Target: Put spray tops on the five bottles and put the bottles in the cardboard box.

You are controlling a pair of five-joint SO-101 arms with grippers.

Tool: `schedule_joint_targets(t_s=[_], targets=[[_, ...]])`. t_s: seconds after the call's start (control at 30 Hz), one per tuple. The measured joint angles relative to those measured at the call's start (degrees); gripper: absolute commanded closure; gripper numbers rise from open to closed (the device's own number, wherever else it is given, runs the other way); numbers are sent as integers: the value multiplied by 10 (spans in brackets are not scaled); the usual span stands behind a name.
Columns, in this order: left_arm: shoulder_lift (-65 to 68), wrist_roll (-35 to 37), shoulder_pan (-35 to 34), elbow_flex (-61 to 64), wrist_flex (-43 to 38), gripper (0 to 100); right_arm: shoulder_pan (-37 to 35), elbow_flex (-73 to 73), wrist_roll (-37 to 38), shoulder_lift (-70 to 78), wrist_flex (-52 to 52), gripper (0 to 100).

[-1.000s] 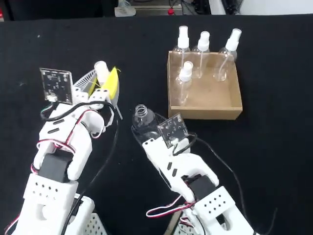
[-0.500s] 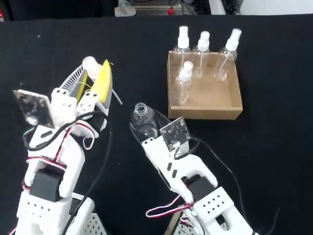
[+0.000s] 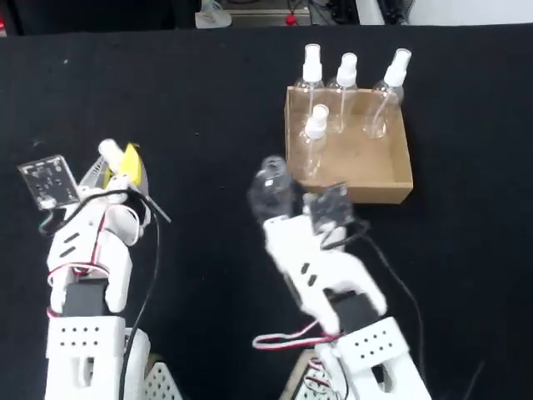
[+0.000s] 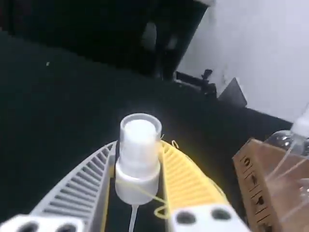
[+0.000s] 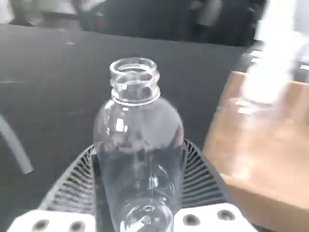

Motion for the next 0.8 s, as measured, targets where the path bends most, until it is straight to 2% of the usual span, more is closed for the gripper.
schedule_joint_targets(t_s=[0.13, 0.23, 0.3, 0.43, 0.5, 0.67, 0.8], targets=[[-1, 2, 0, 87, -80, 970, 88, -78, 0, 0, 156, 987], [-1, 2, 0, 152, -165, 970, 149, -120, 11, 0, 217, 987], [-1, 2, -2, 174, -205, 970, 193, -142, 49, 0, 234, 987], [-1, 2, 0, 178, -212, 970, 302, -182, 151, 0, 268, 987], [-1, 2, -1, 178, -212, 970, 368, -187, 187, 0, 269, 987], [-1, 2, -1, 178, -212, 970, 520, -186, 183, 0, 179, 986], [-1, 2, -1, 178, -212, 970, 562, -138, 184, 0, 47, 986]])
